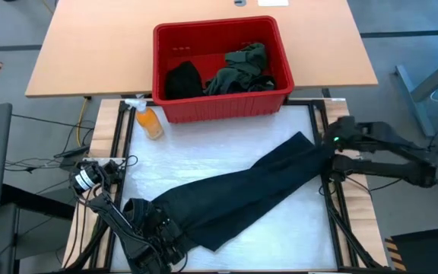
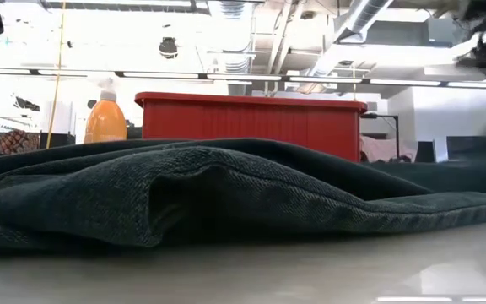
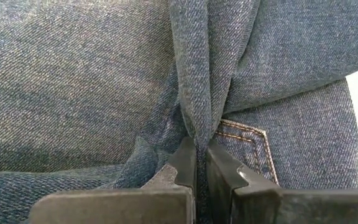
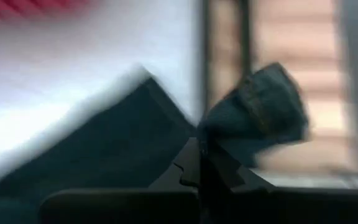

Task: Fold Laundry from Bin
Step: Fold the dark blue pants

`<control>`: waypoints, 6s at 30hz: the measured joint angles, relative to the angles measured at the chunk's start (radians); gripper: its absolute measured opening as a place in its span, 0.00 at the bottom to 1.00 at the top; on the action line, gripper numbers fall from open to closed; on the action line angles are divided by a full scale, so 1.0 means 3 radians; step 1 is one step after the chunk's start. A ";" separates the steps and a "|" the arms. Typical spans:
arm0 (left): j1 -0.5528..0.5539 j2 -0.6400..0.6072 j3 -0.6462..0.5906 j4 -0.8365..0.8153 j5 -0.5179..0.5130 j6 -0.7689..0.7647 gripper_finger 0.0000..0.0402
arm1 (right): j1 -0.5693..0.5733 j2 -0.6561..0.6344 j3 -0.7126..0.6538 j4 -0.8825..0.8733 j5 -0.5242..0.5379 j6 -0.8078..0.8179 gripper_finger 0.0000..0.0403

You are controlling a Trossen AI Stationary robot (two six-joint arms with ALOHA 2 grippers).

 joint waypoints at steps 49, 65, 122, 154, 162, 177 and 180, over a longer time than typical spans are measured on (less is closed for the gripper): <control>-0.0054 -0.0022 0.0017 0.0105 0.0702 0.0417 0.00 | -0.0126 0.3286 0.1136 -0.0077 -0.1226 -0.5469 0.34; -0.0056 -0.0015 0.0013 0.0141 0.0698 0.0352 0.00 | -0.0052 0.3776 0.1129 -0.0085 -0.1043 -0.6940 0.33; 0.0116 -0.0957 -0.0422 -0.0077 0.0673 0.0955 0.00 | 0.0771 0.2085 0.0084 0.0330 0.0613 -0.5577 0.05; -0.0539 -0.1039 -0.0192 -0.0615 0.0986 0.0401 0.00 | 0.1110 0.2039 0.0536 0.0223 -0.0770 -0.5871 0.05; -0.0542 -0.0760 -0.0280 -0.0130 0.1128 0.0285 0.00 | 0.1446 0.2465 0.0534 0.0138 -0.1385 -0.5426 0.15; -0.0504 -0.0675 -0.0276 -0.0101 0.1168 0.0272 0.00 | 0.0841 0.2419 0.0744 0.0616 -0.1709 -0.4608 0.52; -0.0457 -0.0761 -0.0248 -0.0160 0.1031 0.0356 0.00 | 0.0561 0.2344 0.0533 0.1148 -0.1999 -0.4407 0.51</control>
